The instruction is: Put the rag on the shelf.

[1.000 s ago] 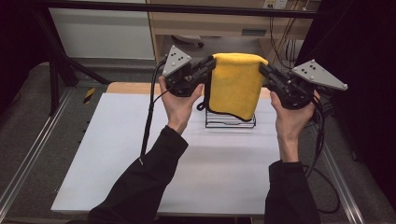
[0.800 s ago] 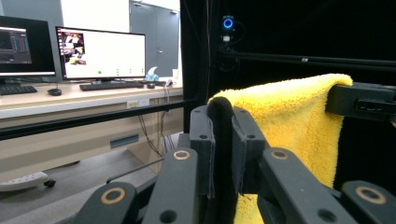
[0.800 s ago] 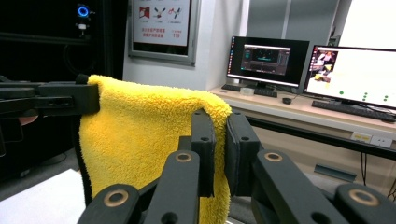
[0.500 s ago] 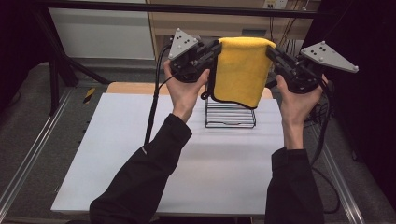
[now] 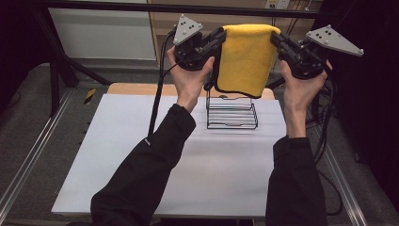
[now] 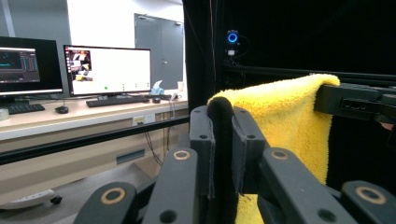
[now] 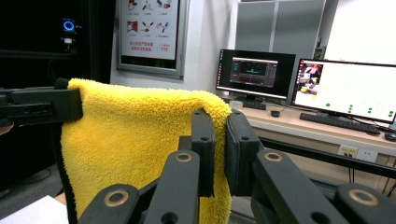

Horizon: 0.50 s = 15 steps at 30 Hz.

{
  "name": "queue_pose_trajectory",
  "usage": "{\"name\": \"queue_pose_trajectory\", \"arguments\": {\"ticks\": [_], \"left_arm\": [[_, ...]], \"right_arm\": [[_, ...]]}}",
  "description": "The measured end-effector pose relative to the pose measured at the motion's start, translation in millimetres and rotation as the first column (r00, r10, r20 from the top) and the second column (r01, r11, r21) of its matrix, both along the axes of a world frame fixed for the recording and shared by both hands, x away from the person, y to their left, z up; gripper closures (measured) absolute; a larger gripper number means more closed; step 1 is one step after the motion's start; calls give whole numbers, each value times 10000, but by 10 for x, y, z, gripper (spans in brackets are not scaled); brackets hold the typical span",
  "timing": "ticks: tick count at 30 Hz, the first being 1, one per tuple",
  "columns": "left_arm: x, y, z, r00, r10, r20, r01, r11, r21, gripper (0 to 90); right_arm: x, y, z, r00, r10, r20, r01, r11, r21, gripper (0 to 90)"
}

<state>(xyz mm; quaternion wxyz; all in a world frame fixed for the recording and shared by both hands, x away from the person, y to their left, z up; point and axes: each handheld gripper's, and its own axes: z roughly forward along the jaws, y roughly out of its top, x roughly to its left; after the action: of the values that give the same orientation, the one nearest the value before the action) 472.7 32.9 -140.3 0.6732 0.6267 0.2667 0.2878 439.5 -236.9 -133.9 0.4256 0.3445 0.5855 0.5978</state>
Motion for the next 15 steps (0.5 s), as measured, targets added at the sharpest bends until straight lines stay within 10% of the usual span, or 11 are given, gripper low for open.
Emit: {"name": "queue_pose_trajectory", "arguments": {"ticks": [15], "left_arm": [[206,-42,277,9991,285,324,-293,9993,250,805]], "right_arm": [[280,-30,264,9998,-43,193,41,10000,85,837]]}}
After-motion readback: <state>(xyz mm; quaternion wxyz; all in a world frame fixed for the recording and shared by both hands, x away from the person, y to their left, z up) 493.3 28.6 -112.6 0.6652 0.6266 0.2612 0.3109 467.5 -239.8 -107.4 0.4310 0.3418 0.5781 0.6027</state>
